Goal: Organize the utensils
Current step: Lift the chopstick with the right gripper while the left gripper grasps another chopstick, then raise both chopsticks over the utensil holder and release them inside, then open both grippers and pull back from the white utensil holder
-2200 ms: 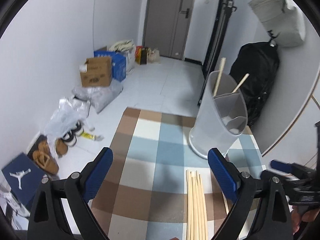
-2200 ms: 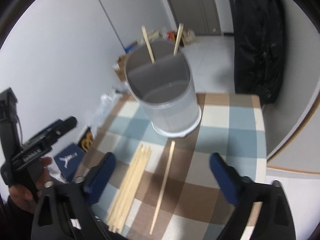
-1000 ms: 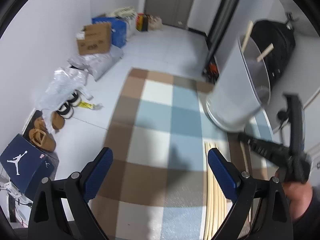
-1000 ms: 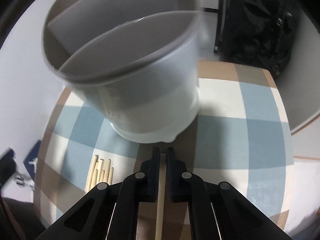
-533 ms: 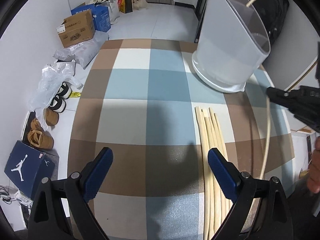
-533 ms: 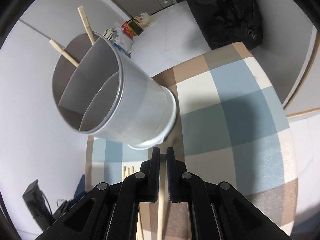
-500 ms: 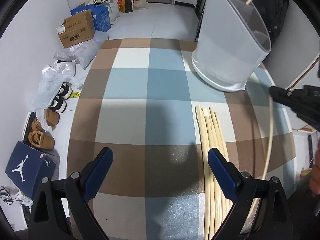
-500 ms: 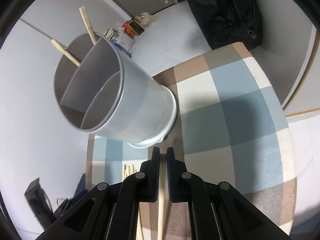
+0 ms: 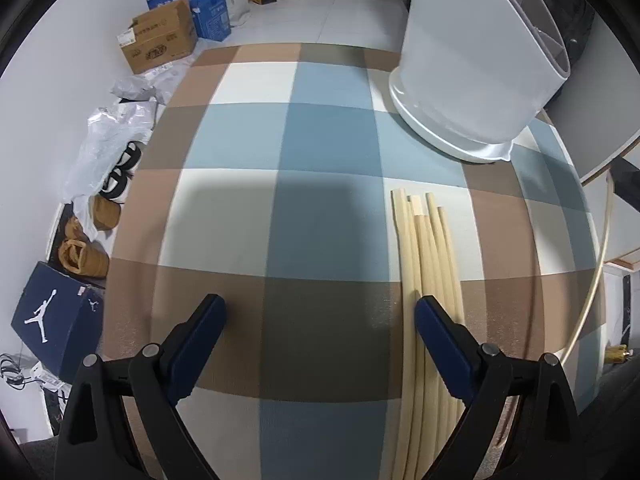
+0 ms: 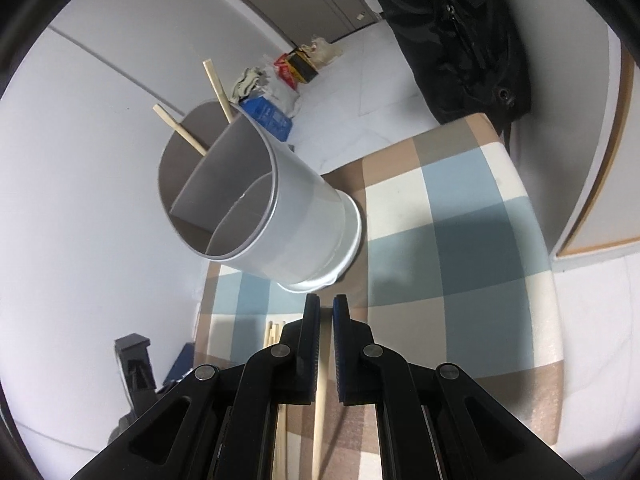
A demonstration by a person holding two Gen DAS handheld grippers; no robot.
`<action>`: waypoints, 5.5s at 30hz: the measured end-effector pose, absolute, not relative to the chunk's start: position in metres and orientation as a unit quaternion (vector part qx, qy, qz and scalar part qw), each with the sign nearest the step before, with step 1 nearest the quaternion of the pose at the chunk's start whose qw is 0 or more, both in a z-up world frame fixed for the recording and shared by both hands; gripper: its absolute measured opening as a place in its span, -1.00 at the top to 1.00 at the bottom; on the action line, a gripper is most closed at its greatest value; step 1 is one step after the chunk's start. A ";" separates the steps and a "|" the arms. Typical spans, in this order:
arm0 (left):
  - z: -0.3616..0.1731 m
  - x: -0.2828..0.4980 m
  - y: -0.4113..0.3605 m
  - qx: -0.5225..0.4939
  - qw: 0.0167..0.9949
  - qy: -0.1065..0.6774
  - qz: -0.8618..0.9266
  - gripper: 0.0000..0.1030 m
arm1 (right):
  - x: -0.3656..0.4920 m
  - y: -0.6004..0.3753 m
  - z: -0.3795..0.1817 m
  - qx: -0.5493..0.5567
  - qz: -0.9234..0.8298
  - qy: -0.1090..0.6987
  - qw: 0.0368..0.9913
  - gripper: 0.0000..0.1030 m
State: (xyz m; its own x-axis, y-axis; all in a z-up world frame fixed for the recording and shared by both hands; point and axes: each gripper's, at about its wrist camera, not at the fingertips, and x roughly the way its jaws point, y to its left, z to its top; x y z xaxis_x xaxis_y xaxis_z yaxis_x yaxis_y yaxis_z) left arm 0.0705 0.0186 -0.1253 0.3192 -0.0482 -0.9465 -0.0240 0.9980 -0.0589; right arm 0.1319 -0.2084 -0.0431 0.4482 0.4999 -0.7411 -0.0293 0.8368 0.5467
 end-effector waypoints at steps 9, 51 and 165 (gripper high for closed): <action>-0.127 0.073 0.017 -0.014 0.814 0.580 0.019 -0.78 | 0.131 -0.216 -0.039 0.248 0.180 0.492 0.815 0.89; -0.040 0.079 0.016 -0.064 0.883 0.462 -0.059 0.95 | 0.116 -0.223 -0.011 0.229 0.198 0.431 0.850 0.89; 0.094 0.130 0.029 -0.043 0.929 0.357 -0.084 -0.20 | 0.199 -0.177 0.114 0.146 0.216 0.319 0.911 -0.15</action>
State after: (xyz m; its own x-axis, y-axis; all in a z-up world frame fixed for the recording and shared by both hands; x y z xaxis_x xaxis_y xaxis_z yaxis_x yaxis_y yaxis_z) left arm 0.1301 0.0290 0.0938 0.7314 -0.1870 -0.6558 0.1251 0.9821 -0.1406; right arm 0.1993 -0.1768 0.1136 0.7028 0.4866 -0.5189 -0.3008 0.8643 0.4031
